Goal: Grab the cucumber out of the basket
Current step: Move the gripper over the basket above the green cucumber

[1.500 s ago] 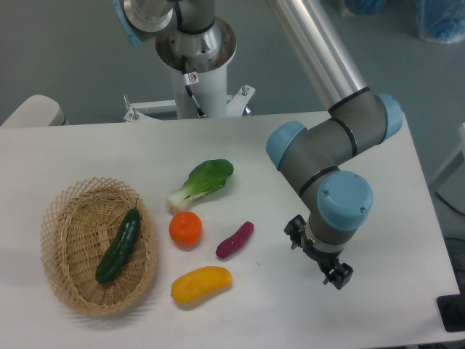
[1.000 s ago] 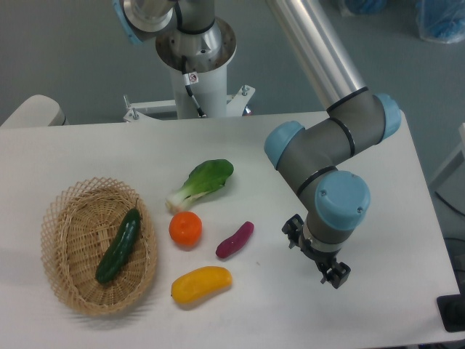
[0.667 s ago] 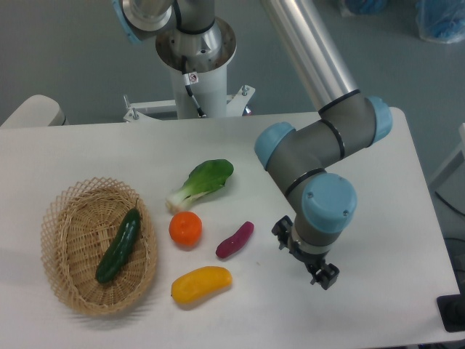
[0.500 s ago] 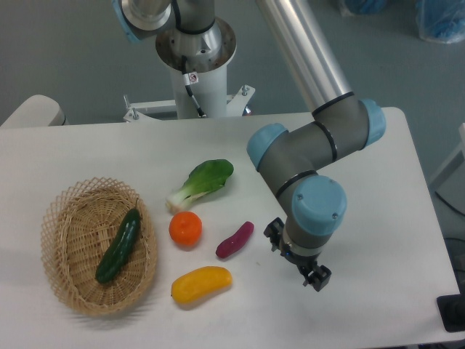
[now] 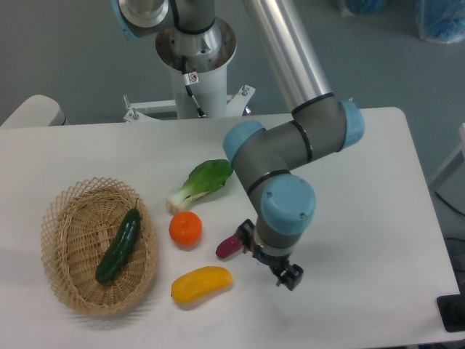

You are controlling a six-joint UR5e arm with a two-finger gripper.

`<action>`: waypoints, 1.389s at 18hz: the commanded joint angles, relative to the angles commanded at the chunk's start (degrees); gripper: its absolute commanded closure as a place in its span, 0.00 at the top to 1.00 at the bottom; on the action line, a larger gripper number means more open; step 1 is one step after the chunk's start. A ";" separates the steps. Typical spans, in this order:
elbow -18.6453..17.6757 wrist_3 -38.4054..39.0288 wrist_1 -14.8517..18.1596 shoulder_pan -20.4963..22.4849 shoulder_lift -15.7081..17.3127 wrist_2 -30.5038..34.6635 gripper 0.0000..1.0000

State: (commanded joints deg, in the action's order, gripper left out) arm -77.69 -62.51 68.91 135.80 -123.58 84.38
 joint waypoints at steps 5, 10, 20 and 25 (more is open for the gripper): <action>-3.42 6.16 0.09 -4.92 2.72 -0.17 1.00; -6.50 12.65 0.00 -10.11 4.31 -0.53 1.00; -15.55 19.79 -9.05 -17.06 5.72 0.09 1.00; -16.96 21.37 -9.14 -18.11 5.89 0.18 1.00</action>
State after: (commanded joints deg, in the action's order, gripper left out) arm -94.66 -41.14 59.77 117.69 -117.69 84.55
